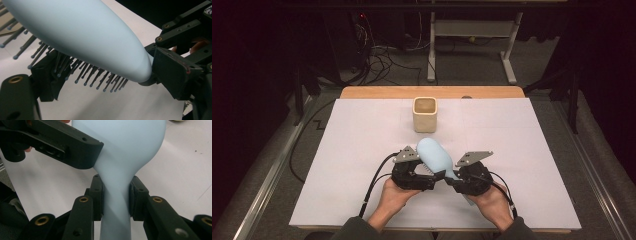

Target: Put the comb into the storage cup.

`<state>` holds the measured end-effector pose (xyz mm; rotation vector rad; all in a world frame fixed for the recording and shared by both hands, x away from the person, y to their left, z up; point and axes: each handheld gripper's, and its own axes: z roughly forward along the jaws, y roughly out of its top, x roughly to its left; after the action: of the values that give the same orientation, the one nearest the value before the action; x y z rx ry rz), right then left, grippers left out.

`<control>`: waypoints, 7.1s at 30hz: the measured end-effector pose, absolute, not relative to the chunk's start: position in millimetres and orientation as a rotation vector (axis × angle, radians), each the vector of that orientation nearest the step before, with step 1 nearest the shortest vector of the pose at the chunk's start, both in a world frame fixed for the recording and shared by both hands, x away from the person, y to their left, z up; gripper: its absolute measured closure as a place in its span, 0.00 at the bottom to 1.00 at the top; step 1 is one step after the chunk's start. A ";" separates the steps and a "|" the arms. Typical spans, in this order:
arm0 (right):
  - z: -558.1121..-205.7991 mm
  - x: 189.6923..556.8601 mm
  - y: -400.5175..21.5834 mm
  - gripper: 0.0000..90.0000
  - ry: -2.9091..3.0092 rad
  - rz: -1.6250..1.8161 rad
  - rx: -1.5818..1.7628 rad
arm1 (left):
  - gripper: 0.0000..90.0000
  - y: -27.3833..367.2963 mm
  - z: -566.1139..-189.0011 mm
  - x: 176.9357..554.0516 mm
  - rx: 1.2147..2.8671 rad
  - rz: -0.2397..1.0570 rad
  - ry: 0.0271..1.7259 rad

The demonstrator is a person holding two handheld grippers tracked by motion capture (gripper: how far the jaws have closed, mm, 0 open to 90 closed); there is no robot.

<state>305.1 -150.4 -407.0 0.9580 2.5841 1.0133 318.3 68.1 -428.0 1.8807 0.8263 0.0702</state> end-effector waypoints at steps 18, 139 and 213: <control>-403.7 303.2 -153.1 0.79 2.552 1.021 0.948 | 0.16 56.2 -422.6 326.3 1.897 0.056 0.819; -400.6 303.7 -225.8 0.35 2.315 1.301 0.997 | 0.61 95.0 -365.3 331.1 1.836 0.086 0.862; -459.0 259.9 -327.0 0.29 1.913 1.407 1.168 | 0.61 127.5 -316.7 374.3 1.800 0.276 0.966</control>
<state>259.9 -327.0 -459.0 1.1679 1.9135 1.4072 374.3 127.5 -316.7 1.7996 0.9659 0.2761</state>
